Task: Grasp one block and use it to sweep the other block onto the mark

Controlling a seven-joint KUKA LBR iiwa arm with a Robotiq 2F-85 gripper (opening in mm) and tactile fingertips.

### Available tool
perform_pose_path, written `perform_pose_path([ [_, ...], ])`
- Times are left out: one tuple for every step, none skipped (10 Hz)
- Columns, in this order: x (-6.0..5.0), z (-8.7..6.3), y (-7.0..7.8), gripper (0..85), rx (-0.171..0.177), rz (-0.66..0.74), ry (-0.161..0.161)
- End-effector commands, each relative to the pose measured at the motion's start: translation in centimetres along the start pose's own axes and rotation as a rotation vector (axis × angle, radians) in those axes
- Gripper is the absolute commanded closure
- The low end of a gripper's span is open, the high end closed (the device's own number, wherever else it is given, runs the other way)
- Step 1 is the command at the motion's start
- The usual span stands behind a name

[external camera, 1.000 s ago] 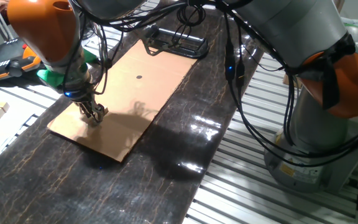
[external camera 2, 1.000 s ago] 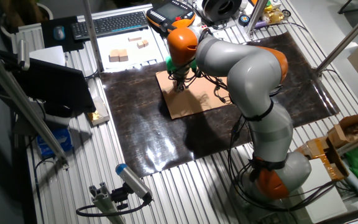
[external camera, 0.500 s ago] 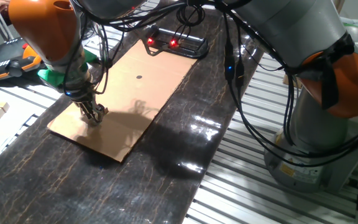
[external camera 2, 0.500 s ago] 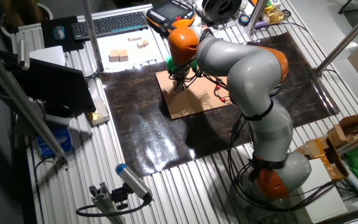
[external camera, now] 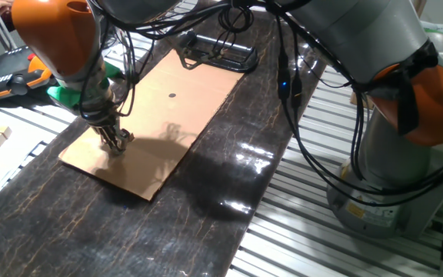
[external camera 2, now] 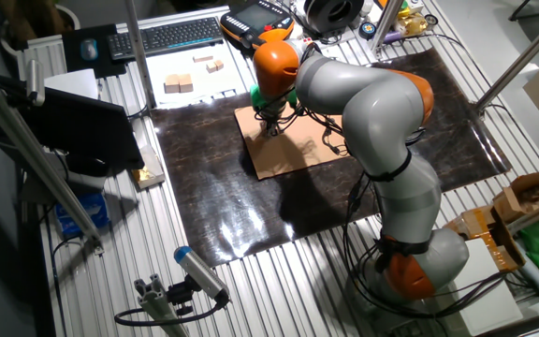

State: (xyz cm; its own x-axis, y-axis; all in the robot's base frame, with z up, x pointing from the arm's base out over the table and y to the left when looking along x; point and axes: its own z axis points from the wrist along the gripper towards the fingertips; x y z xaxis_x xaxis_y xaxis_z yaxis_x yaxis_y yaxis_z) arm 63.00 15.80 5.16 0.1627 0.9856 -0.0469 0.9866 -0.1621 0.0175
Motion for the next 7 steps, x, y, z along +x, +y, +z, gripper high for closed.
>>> perform_pose_path([
  [0.0, 0.06, -0.04, 82.7, 0.0, -0.023, -0.001],
  [-0.02, 0.15, -0.09, 84.3, 0.0, -0.044, -0.003],
  [-0.02, 0.16, -0.1, 84.3, 0.001, -0.06, -0.005],
  [-0.02, 0.18, -0.13, 84.3, 0.002, -0.077, -0.005],
  [-0.04, 0.23, -0.15, 84.3, 0.002, -0.09, -0.006],
  [-0.06, 0.24, -0.15, 84.3, 0.002, -0.104, -0.012],
  [-0.07, 0.23, -0.15, 84.3, 0.001, -0.109, -0.015],
])
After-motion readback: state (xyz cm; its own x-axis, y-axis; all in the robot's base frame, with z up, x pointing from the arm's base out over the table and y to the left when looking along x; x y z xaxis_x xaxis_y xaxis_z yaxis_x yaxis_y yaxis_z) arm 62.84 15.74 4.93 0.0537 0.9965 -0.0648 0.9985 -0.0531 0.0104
